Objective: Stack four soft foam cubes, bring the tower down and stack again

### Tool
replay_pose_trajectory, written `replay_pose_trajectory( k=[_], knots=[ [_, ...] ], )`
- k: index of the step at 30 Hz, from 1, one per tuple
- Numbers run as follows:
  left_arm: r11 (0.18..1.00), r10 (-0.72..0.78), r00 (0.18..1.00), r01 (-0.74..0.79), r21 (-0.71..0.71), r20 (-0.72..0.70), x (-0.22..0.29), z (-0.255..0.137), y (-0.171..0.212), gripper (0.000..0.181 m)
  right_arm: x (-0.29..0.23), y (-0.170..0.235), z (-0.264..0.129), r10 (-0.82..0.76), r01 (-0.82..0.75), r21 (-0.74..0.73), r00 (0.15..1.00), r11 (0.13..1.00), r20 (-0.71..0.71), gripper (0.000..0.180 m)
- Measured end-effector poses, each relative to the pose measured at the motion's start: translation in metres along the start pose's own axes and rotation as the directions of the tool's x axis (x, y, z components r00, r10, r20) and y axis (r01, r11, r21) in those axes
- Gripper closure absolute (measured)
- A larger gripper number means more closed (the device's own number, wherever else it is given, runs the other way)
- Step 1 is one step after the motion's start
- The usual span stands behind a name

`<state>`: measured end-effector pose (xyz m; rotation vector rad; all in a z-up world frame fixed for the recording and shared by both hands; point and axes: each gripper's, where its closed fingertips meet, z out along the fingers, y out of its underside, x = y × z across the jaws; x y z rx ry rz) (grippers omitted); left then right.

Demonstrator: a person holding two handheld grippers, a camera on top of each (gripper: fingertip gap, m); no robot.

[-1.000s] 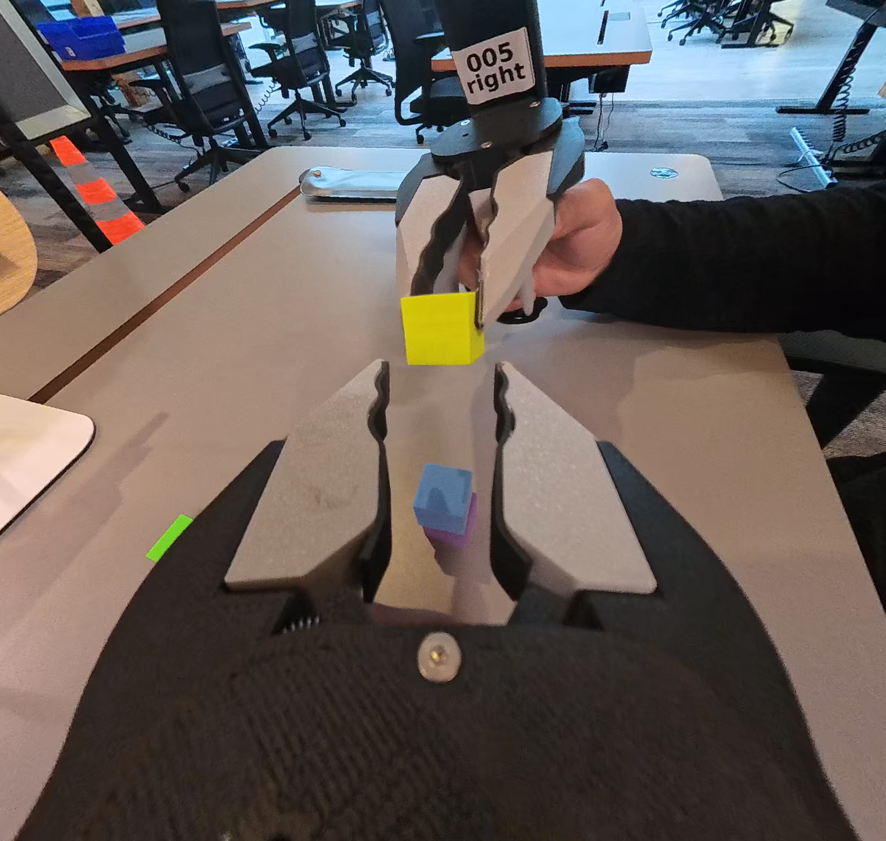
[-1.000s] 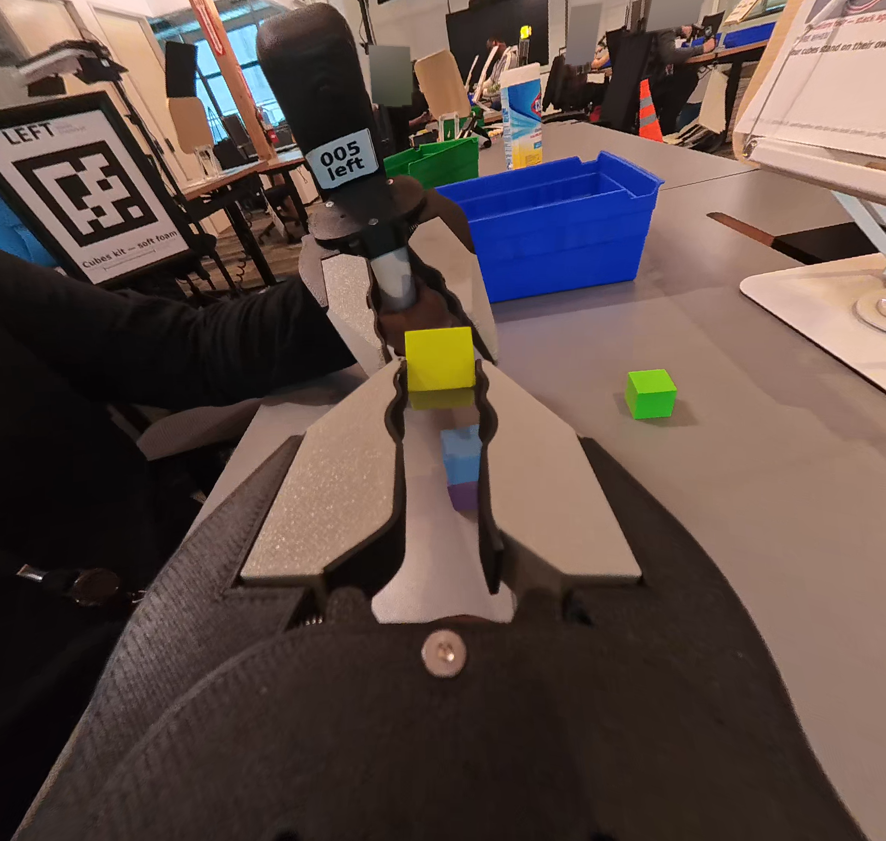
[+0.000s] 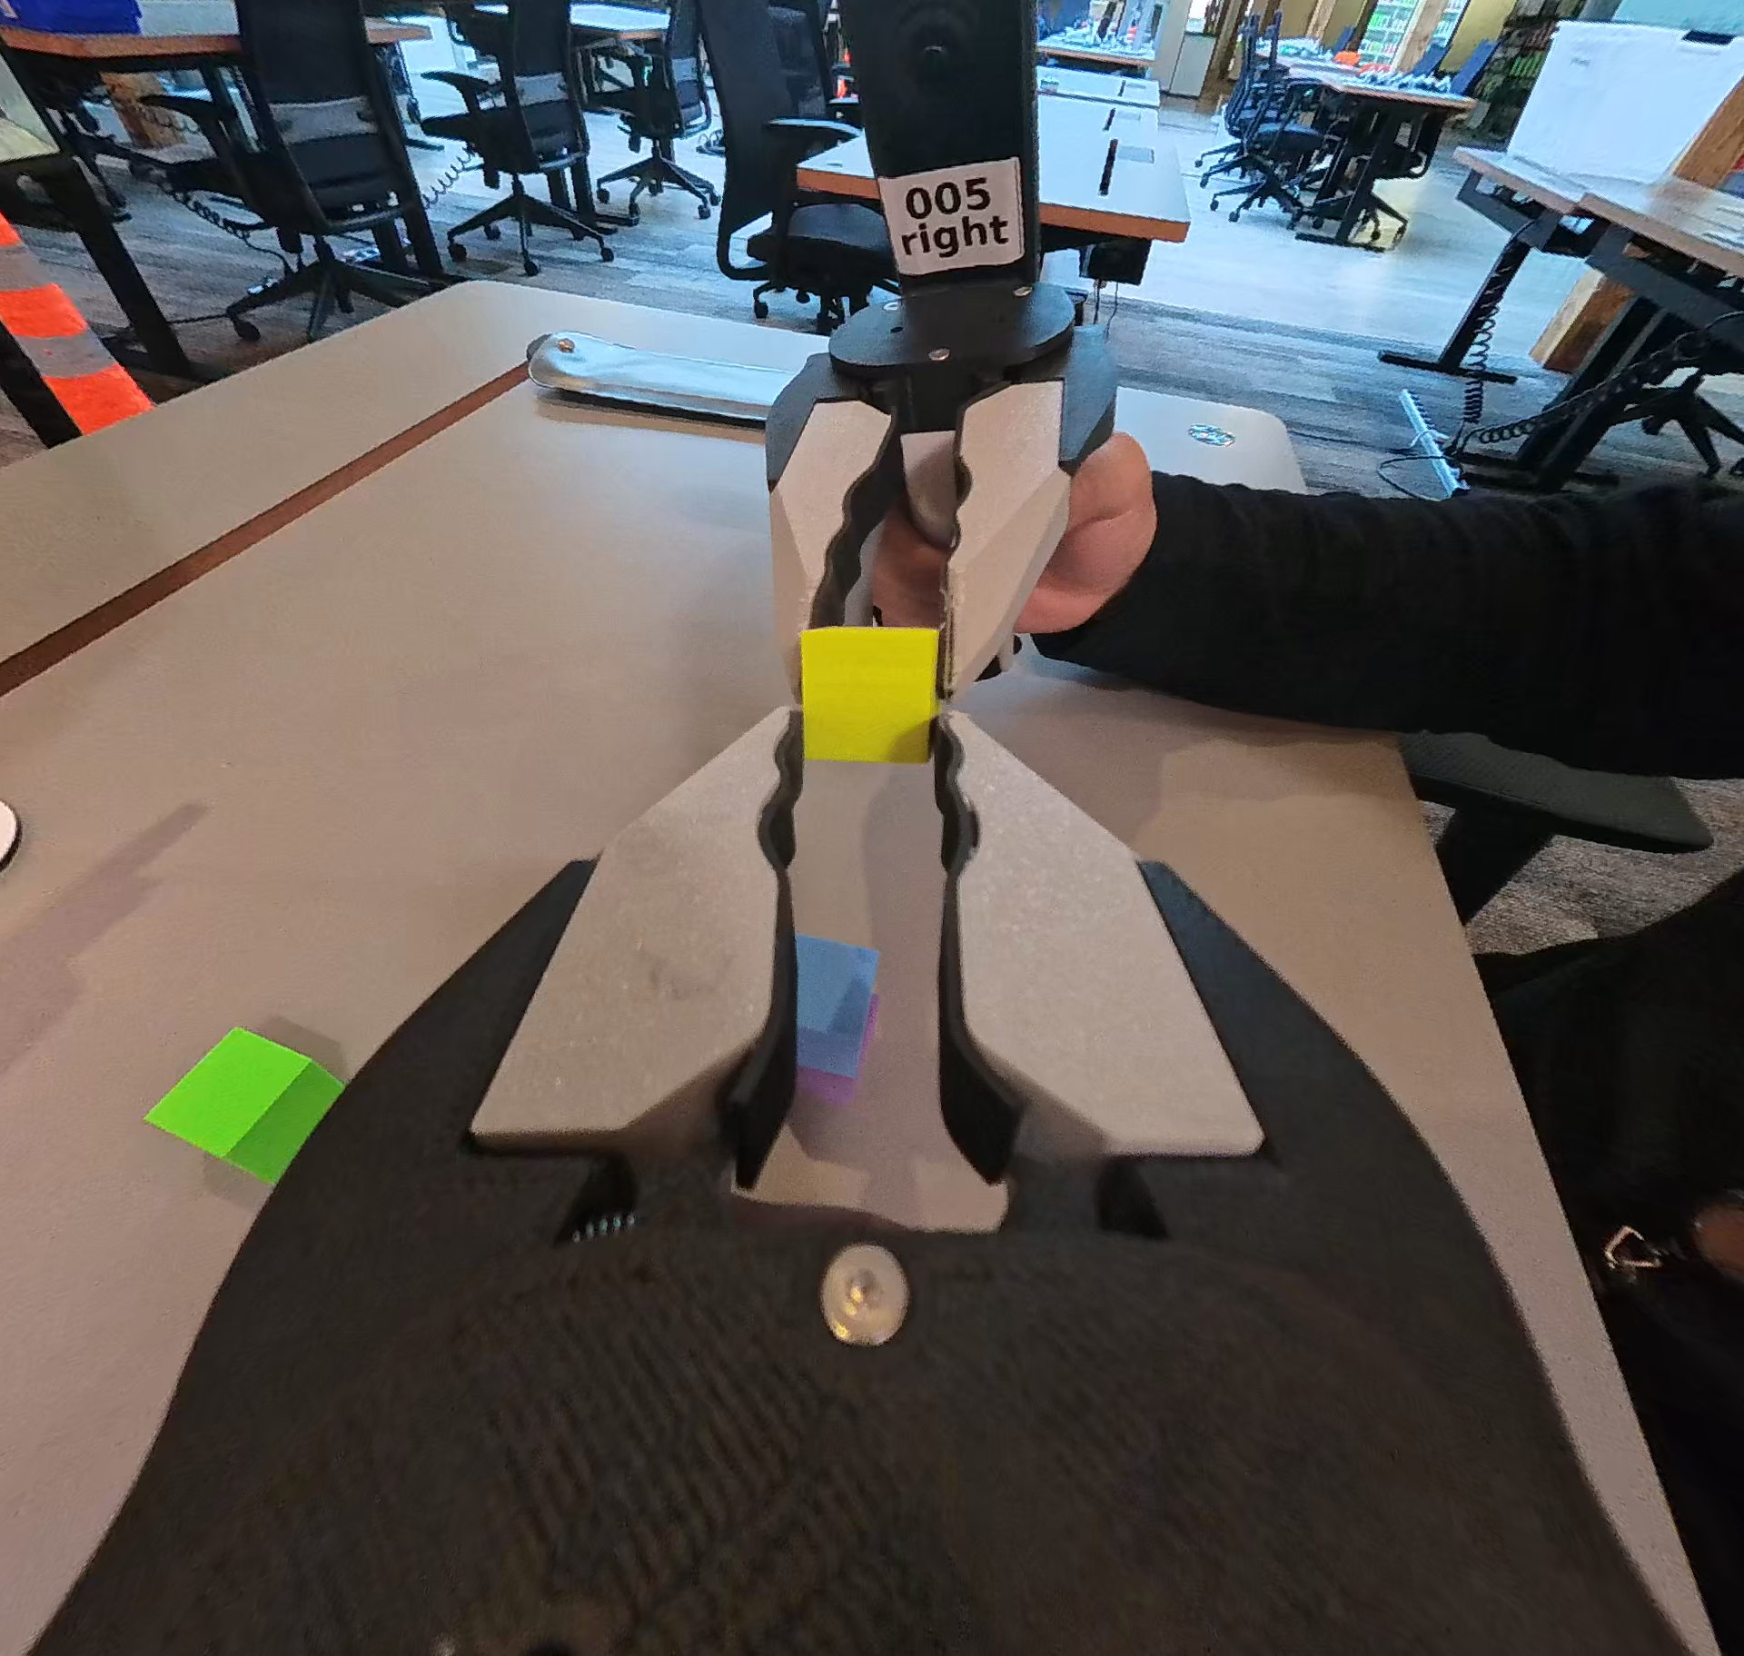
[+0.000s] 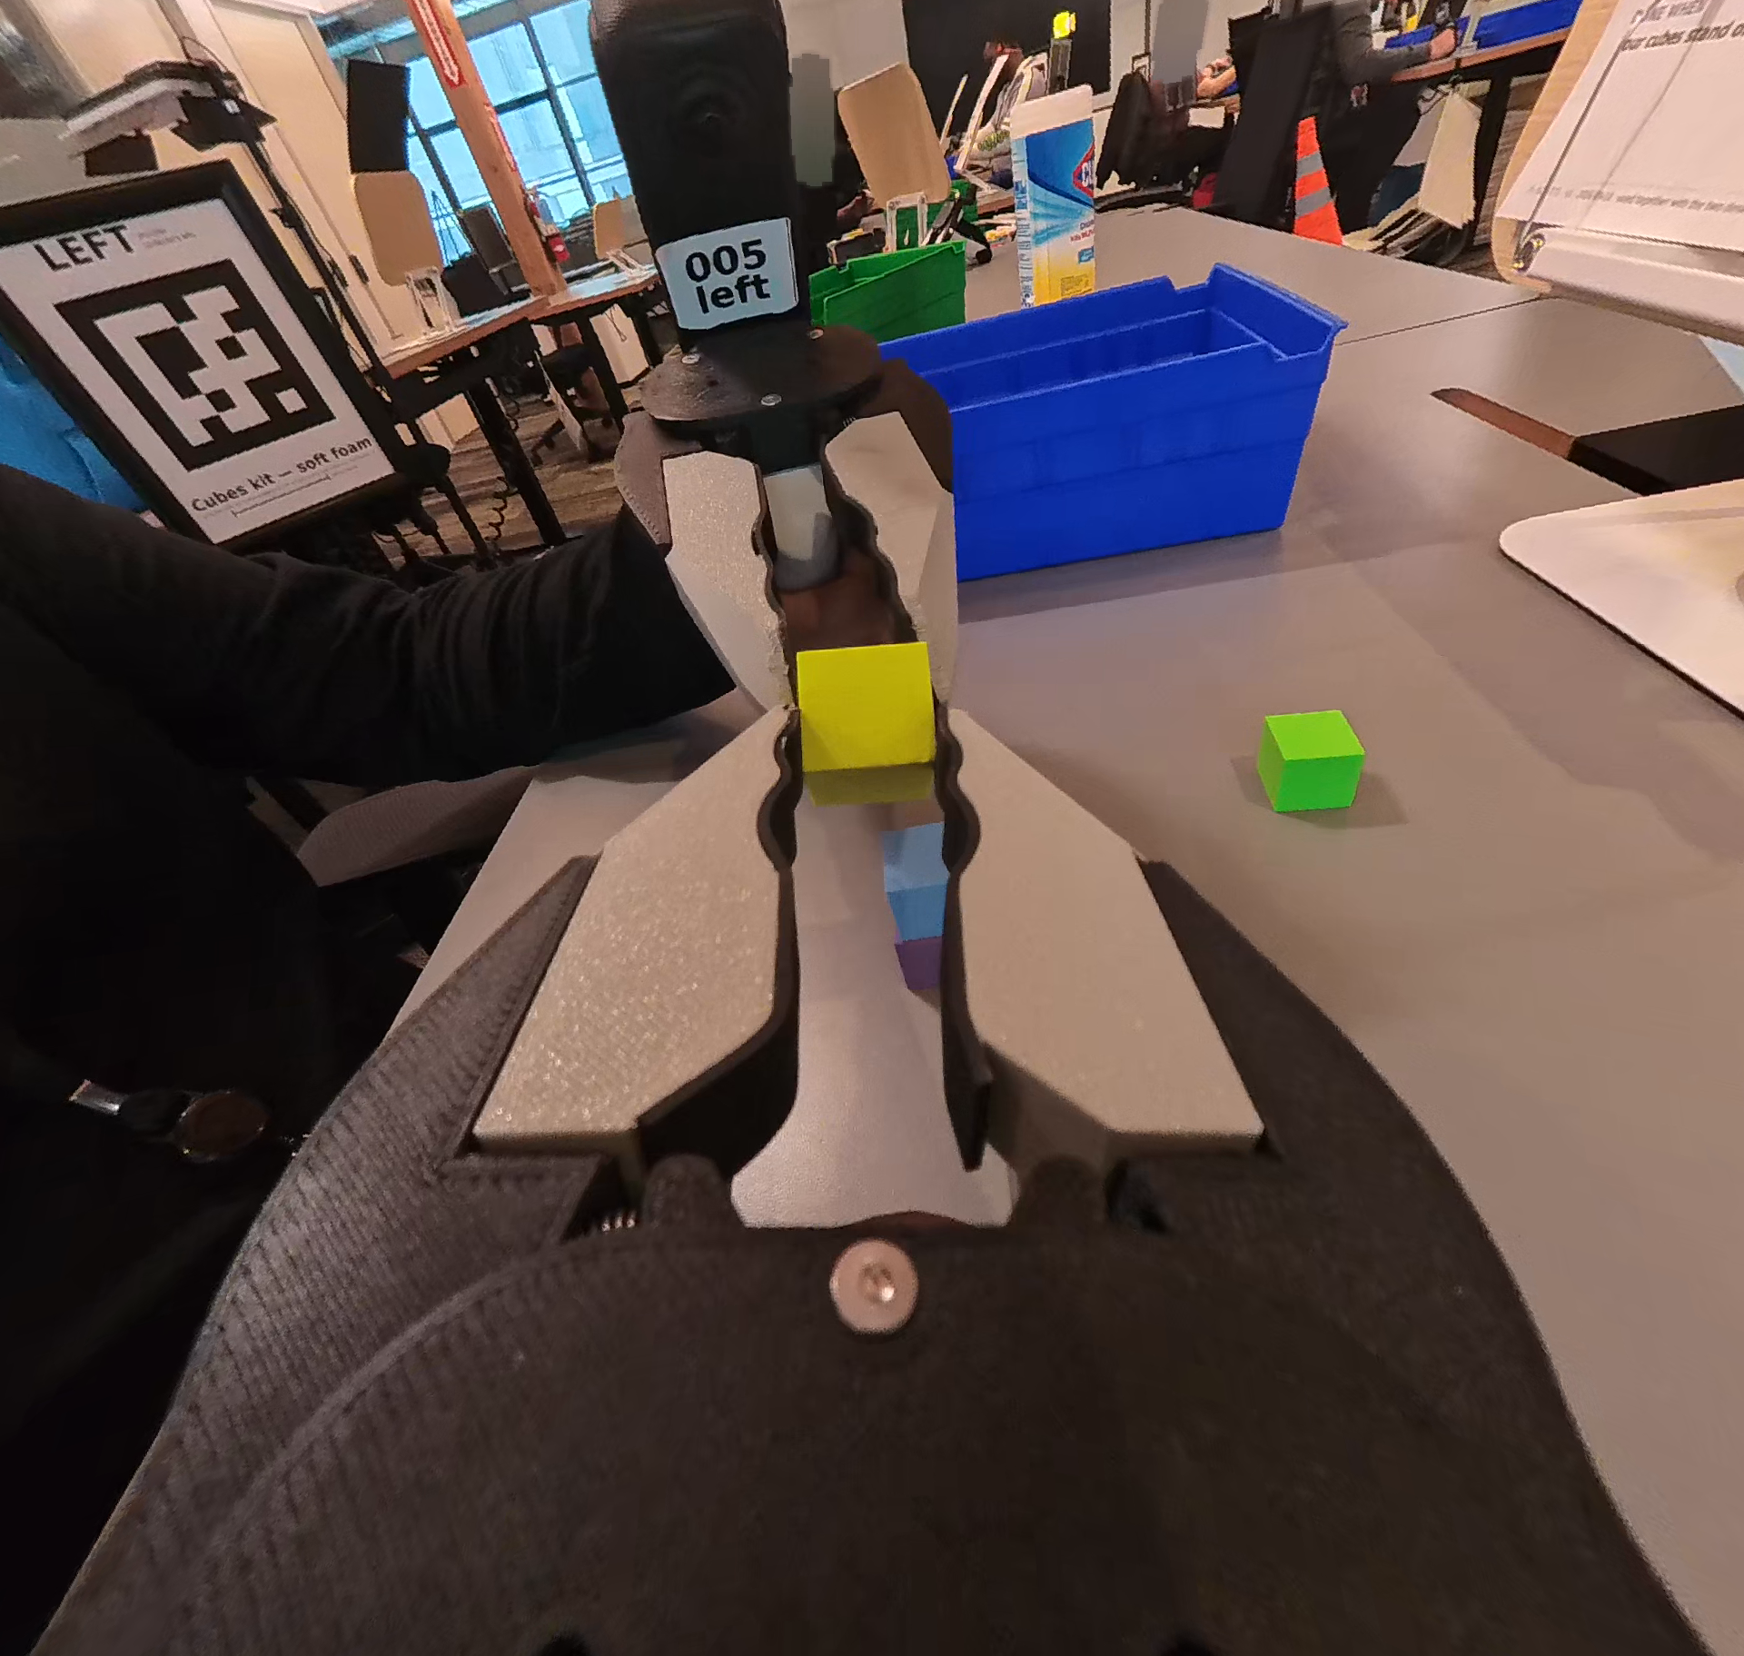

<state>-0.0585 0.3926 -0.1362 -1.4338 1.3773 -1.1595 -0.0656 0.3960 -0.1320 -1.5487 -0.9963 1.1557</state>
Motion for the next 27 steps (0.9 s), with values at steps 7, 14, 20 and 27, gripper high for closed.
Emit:
replay_pose_trajectory(
  k=[7, 14, 20, 27],
  knots=[
    [0.999, 0.035, 0.999, -0.034, -0.025, 0.006, 0.001, 0.001, 0.003, 0.154, -0.001, 0.003, 0.003, -0.008, 0.008, -0.015, 1.0, 1.0, 0.002, 0.155],
    [0.998, 0.052, 0.999, -0.053, -0.045, -0.012, 0.002, 0.0, 0.007, 0.155, -0.002, 0.007, 0.005, -0.002, 0.002, -0.034, 1.0, 0.999, 0.013, 0.154],
    [0.998, 0.045, 0.999, -0.045, -0.037, -0.003, -0.006, -0.006, 0.007, 0.155, 0.006, -0.001, 0.0, 0.015, -0.015, 0.01, 1.0, 1.0, -0.025, 0.15],
    [0.999, 0.008, 1.0, -0.008, -0.035, -0.015, -0.014, -0.013, 0.011, 0.155, 0.011, 0.001, -0.002, 0.085, -0.085, 0.027, 0.996, 0.996, -0.018, 0.145]
  ],
)
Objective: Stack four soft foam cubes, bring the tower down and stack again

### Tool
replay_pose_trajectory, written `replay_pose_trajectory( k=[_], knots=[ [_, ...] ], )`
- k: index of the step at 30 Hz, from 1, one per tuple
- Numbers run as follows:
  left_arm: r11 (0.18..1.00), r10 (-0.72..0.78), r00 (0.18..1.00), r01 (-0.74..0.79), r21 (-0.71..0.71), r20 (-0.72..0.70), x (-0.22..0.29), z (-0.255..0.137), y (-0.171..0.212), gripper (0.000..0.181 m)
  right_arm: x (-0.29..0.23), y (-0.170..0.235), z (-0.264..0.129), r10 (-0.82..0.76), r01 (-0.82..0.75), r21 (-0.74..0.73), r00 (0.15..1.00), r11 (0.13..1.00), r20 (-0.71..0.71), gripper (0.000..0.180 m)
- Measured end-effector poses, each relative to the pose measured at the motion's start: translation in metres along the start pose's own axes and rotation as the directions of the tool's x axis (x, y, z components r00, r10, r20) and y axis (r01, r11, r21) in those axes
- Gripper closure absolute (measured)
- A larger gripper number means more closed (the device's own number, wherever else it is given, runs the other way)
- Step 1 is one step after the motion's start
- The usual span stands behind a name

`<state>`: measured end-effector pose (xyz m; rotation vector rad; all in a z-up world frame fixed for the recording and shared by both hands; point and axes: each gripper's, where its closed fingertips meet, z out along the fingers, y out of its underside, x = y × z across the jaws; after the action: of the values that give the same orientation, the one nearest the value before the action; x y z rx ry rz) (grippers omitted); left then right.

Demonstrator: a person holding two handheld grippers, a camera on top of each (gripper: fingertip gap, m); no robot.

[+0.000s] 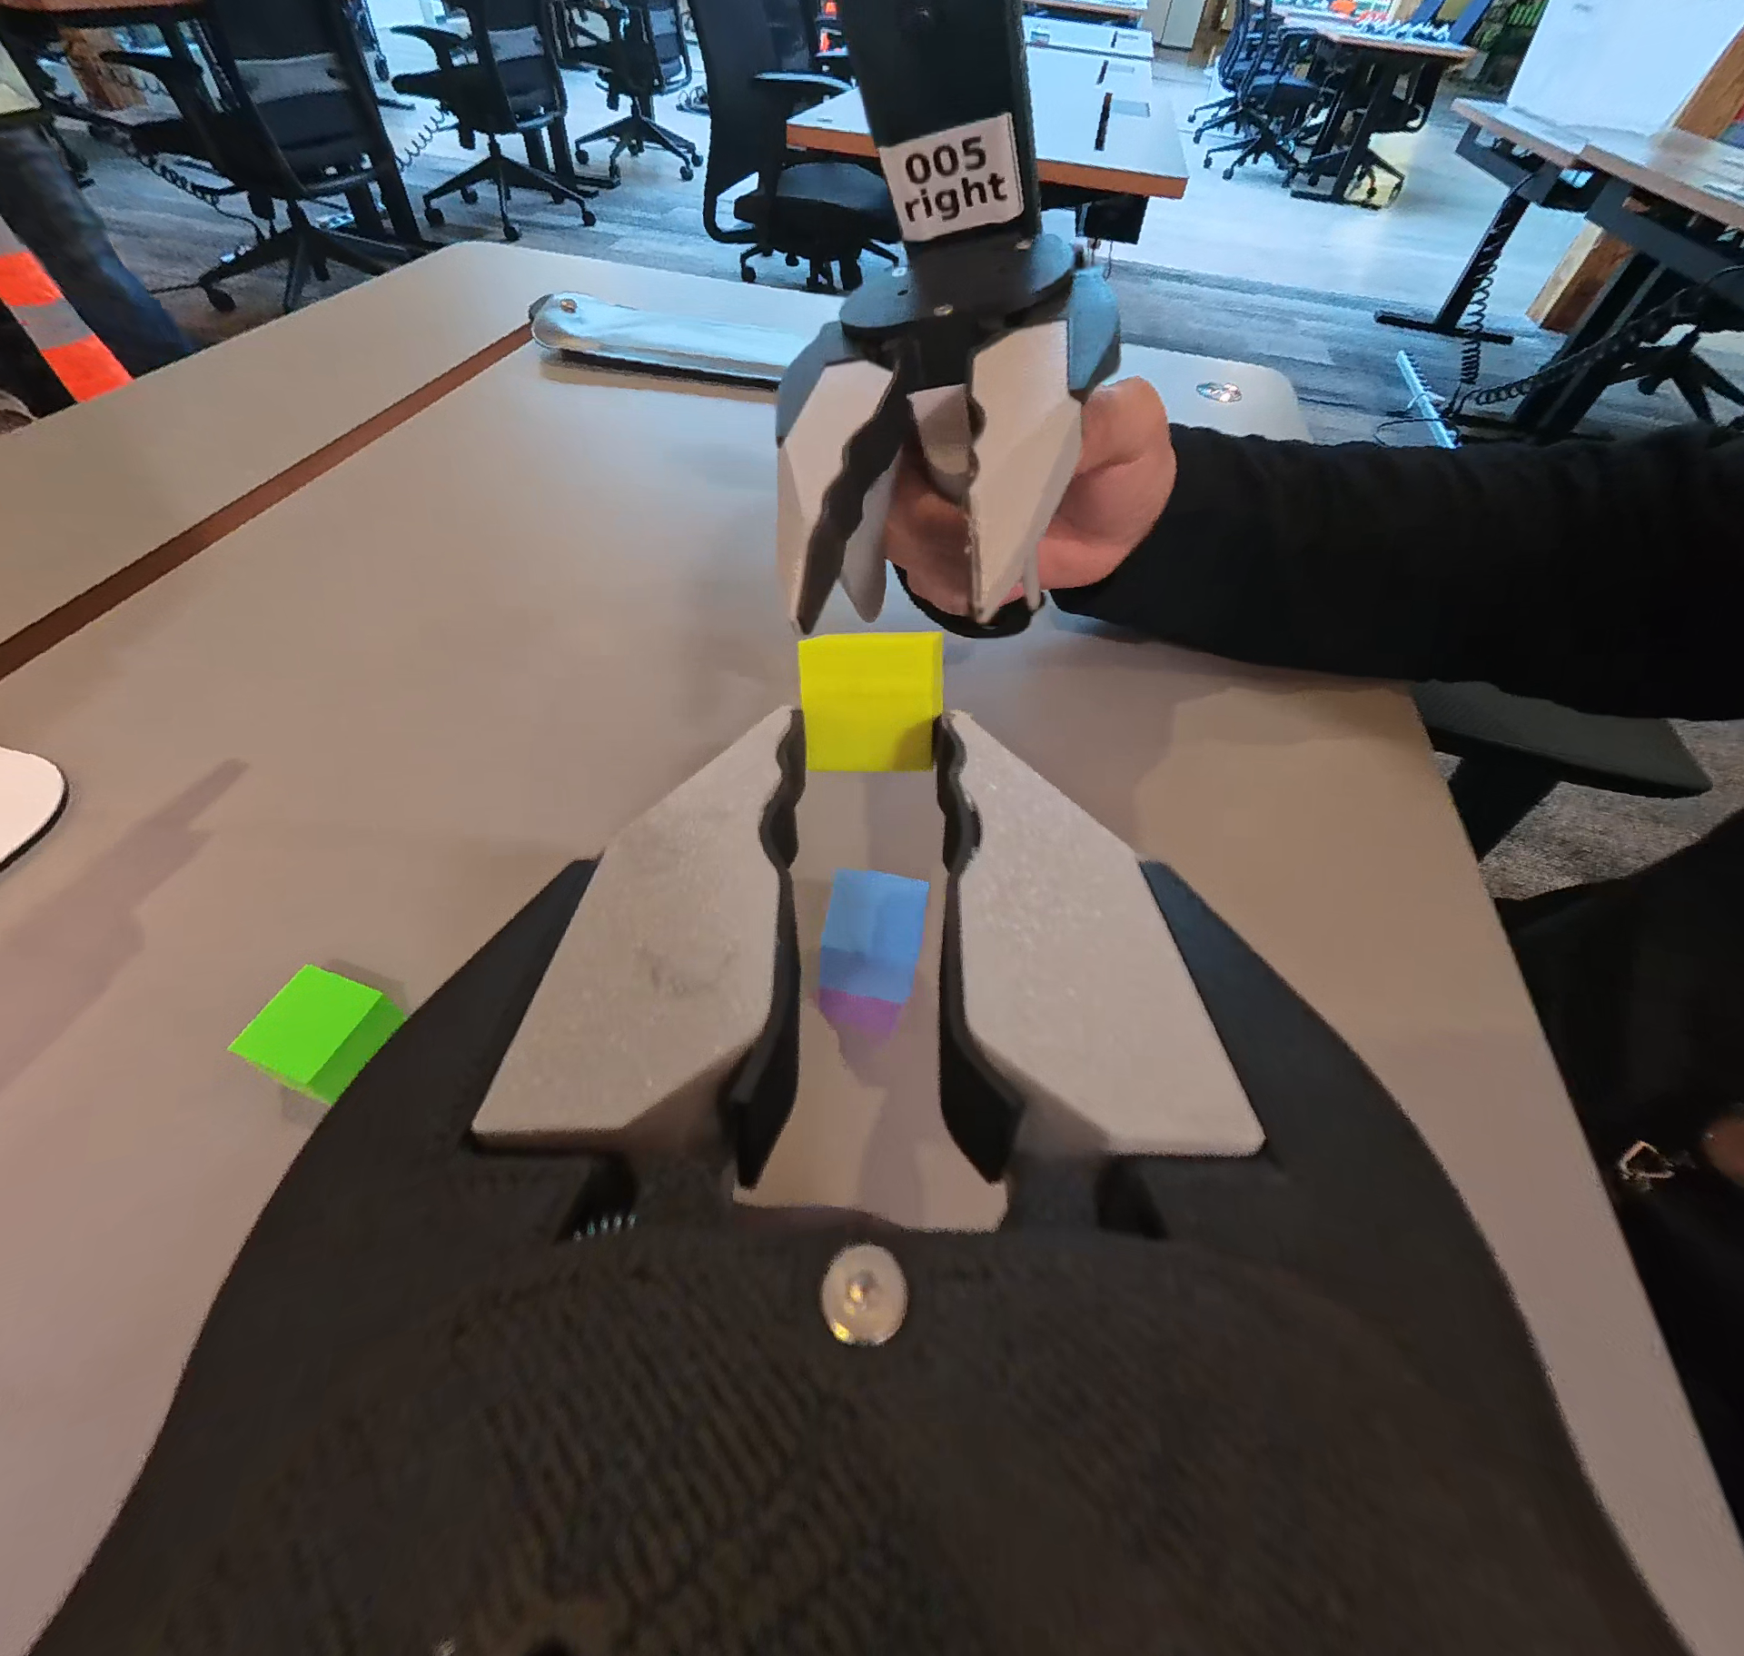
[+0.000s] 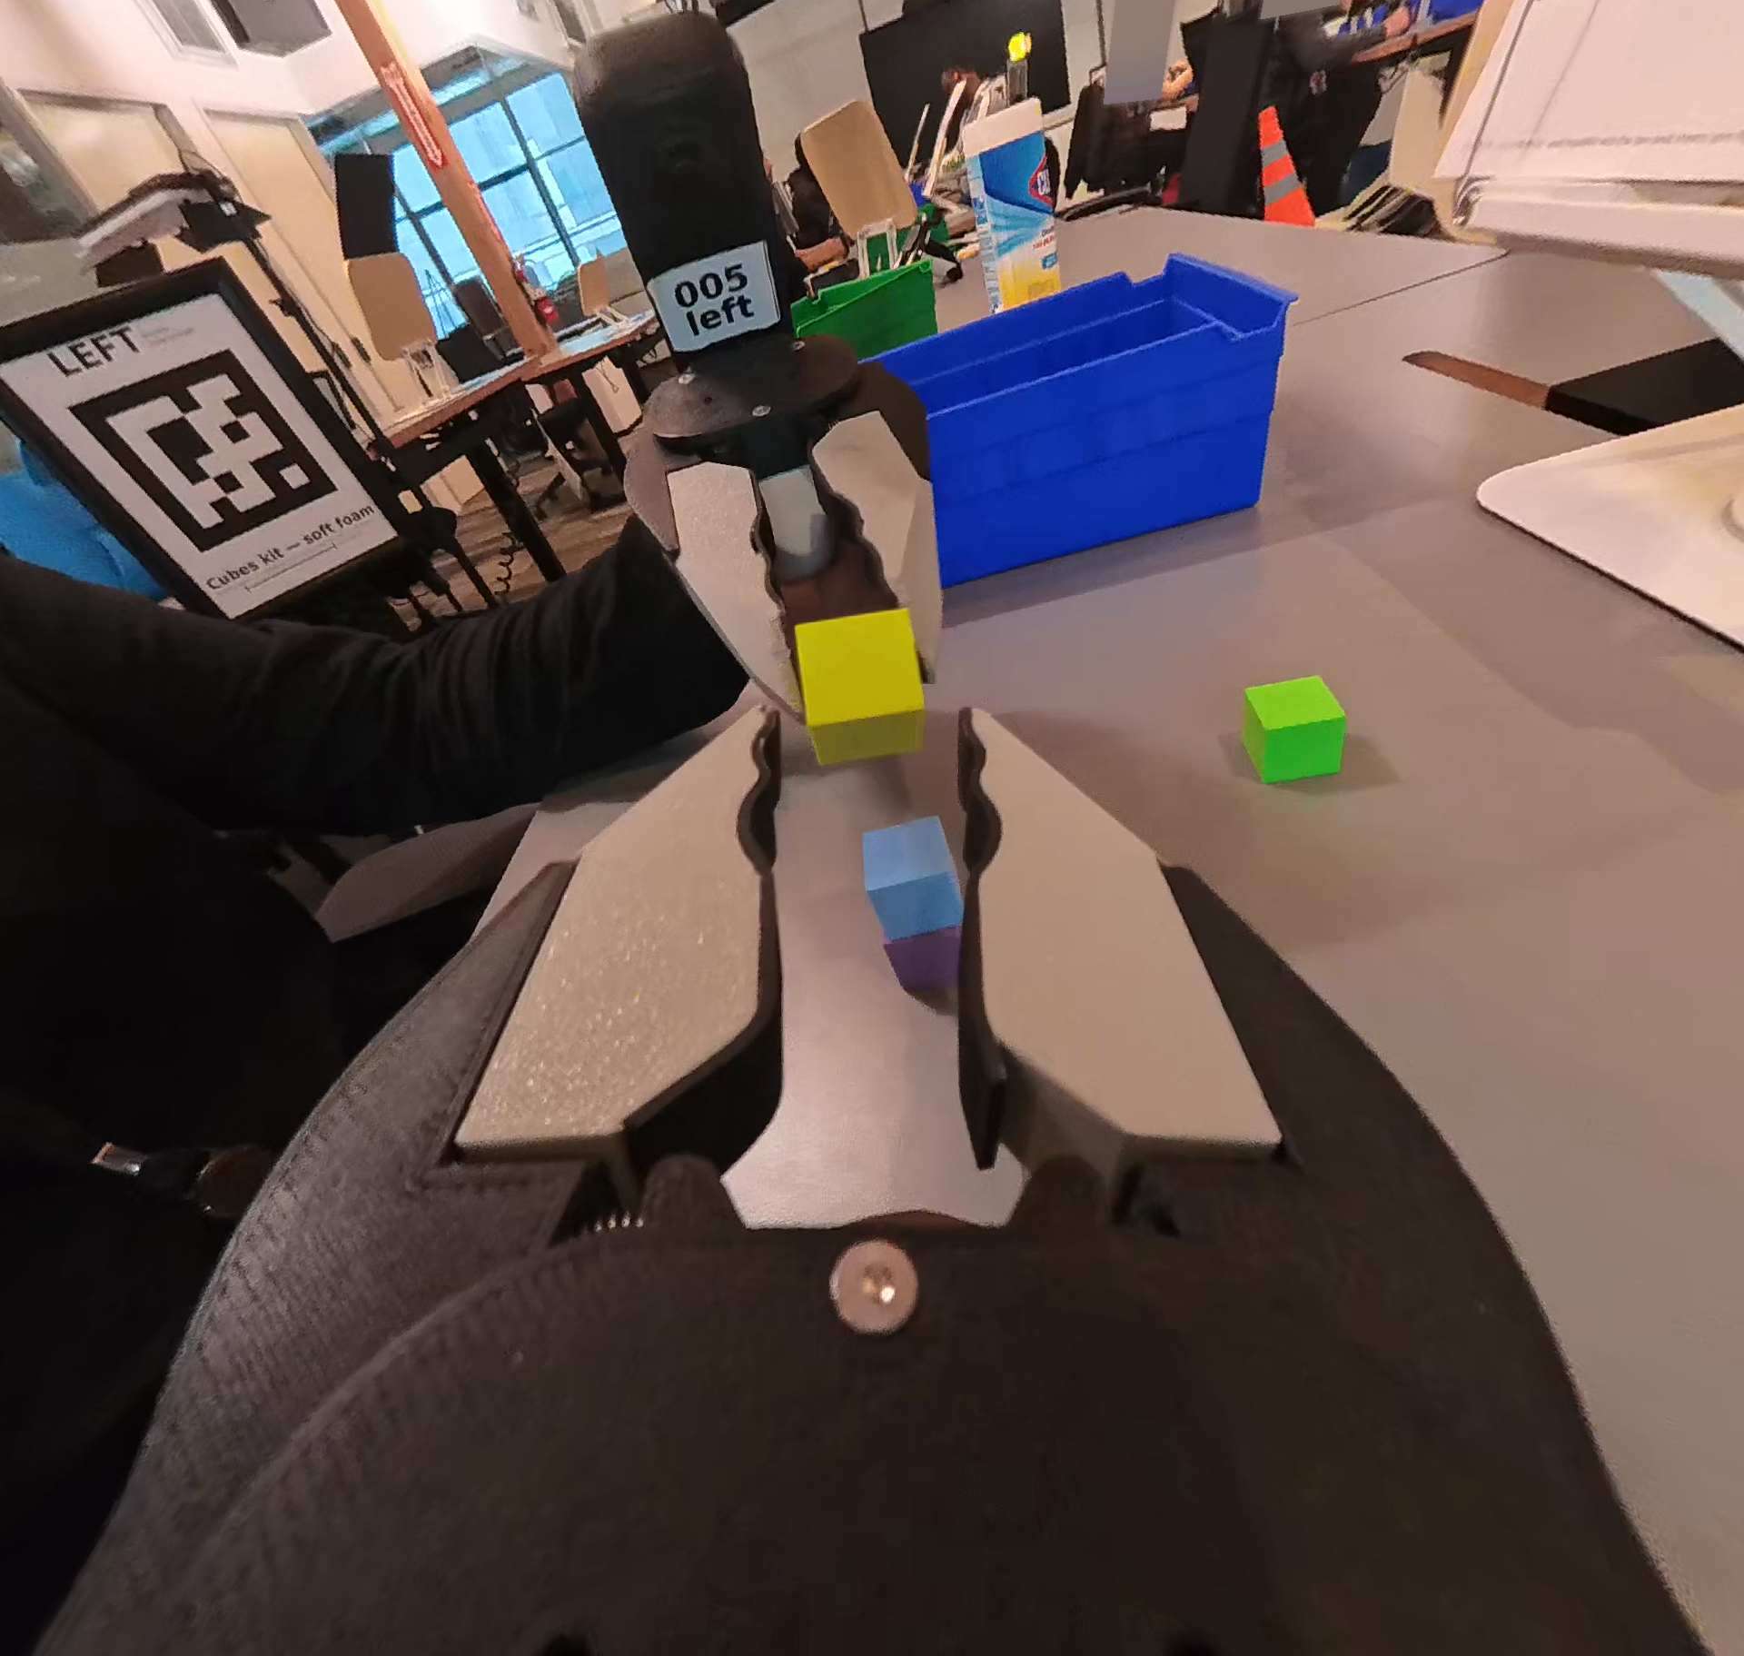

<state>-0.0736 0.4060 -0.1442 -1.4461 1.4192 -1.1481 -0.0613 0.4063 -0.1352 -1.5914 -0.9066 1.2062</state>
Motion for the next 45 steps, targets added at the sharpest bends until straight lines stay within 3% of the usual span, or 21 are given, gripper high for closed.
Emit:
replay_pose_trajectory(
  k=[4, 6, 13, 18, 23, 27, 45],
  knots=[
    [0.999, 0.032, 0.999, -0.032, -0.043, -0.001, 0.003, 0.002, 0.006, 0.155, -0.003, 0.006, 0.007, -0.018, 0.018, -0.035, 1.0, 0.999, -0.002, 0.145],
    [0.997, 0.056, 0.998, -0.056, -0.056, 0.005, 0.005, 0.002, 0.006, 0.155, -0.004, 0.01, 0.009, -0.031, 0.031, -0.057, 1.0, 0.998, 0.002, 0.155],
    [0.999, 0.035, 0.999, -0.034, -0.028, 0.017, 0.001, -0.006, 0.0, 0.155, -0.003, 0.027, 0.015, -0.079, 0.076, -0.158, 0.997, 0.985, -0.015, 0.16],
    [0.997, 0.037, 0.999, -0.036, -0.075, 0.017, 0.001, -0.005, 0.008, 0.155, -0.003, 0.007, 0.004, -0.085, 0.083, -0.059, 0.996, 0.995, -0.029, 0.159],
    [0.995, 0.05, 0.999, -0.049, -0.092, 0.014, 0.003, -0.002, 0.011, 0.155, -0.007, 0.005, 0.004, -0.08, 0.08, -0.036, 0.997, 0.996, -0.002, 0.179],
    [0.999, 0.03, 1.0, -0.029, -0.046, 0.005, 0.004, -0.004, 0.002, 0.156, -0.003, 0.02, 0.012, -0.09, 0.087, -0.114, 0.996, 0.99, -0.02, 0.18],
    [0.999, 0.011, 1.0, -0.011, -0.036, -0.02, 0.006, 0.001, 0.005, 0.156, -0.005, 0.026, 0.013, -0.093, 0.091, -0.136, 0.996, 0.986, -0.007, 0.18]
  ],
)
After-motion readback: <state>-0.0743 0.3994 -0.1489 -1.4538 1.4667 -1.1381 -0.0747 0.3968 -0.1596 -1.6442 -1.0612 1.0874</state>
